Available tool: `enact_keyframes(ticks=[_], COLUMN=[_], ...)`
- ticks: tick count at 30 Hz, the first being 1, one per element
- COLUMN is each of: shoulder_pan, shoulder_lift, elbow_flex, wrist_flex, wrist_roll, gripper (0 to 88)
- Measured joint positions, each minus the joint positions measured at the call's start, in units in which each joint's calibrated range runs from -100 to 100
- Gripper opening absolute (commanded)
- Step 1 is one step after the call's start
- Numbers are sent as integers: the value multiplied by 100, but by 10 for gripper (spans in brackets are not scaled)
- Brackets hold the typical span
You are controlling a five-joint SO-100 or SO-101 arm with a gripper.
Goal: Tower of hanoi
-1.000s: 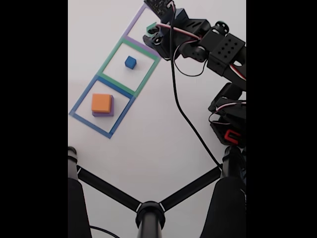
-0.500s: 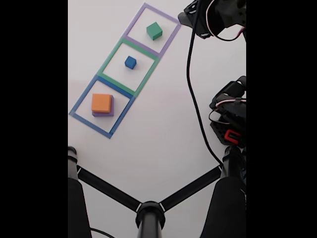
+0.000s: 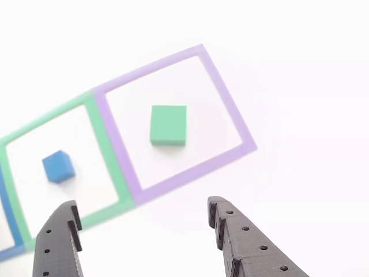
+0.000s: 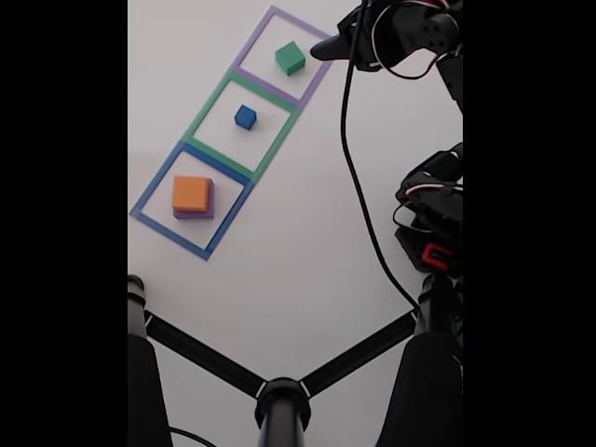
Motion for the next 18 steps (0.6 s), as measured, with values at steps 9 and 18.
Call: enact_keyframes(ticks=[9,18], shoulder_pan=[106,164], shoulder_lift=[220,1840], elbow_flex=[3220,4883], wrist_flex=[-4125,-8226], wrist_roll=[0,0], gripper=[297,289])
